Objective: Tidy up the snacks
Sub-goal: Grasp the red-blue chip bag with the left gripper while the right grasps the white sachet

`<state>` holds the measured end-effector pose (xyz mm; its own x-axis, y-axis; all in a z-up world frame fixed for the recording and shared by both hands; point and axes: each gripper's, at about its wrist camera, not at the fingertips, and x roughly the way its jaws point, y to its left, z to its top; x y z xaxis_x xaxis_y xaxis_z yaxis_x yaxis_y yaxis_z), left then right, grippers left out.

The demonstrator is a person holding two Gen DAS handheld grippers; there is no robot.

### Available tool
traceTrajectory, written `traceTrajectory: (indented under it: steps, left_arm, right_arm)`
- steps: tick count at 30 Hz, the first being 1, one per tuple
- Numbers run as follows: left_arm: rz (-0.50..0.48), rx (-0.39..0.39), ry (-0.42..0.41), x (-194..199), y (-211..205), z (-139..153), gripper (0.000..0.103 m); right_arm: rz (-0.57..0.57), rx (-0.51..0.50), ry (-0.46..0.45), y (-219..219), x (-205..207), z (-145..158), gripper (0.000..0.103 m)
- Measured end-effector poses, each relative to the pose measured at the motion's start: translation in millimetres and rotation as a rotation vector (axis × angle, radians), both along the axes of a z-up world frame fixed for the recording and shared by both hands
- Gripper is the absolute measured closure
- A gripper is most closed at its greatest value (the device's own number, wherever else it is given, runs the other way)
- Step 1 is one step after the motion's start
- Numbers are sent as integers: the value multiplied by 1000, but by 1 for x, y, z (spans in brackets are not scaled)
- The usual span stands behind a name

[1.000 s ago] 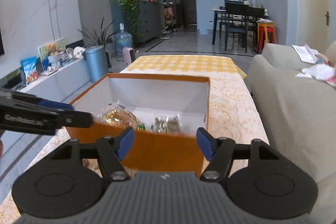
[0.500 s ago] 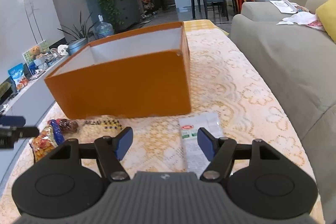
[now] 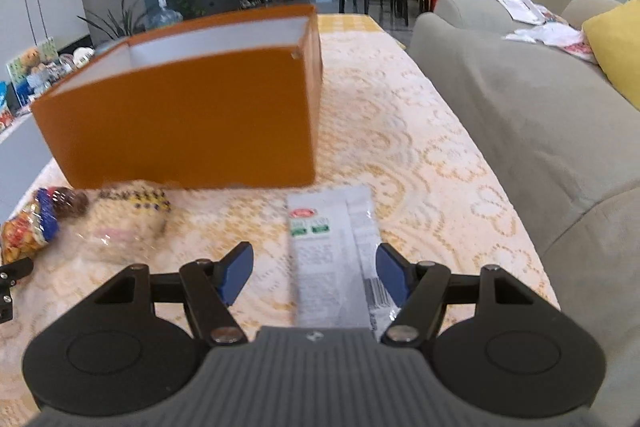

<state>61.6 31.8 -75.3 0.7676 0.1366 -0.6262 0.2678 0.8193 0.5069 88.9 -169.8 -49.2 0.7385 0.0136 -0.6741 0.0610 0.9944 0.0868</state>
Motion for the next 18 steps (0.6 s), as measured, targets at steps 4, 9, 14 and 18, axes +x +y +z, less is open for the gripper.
traceTrajectory:
  steps: [4, 9, 14, 18]
  left_arm:
    - [1, 22, -14, -1, 0, -3, 30]
    - [18, 19, -31, -1, 2, -2, 43]
    - [28, -13, -43, -2, 5, 1, 60]
    - [36, -50, -48, -3, 8, 6, 66]
  right_arm:
    - [-18, -8, 34, -5, 3, -6, 36]
    - [-14, -20, 49, -2, 4, -10, 36]
    - [-8, -55, 71, 1, 5, -13, 36]
    - [-10, -73, 68, 1, 5, -12, 46]
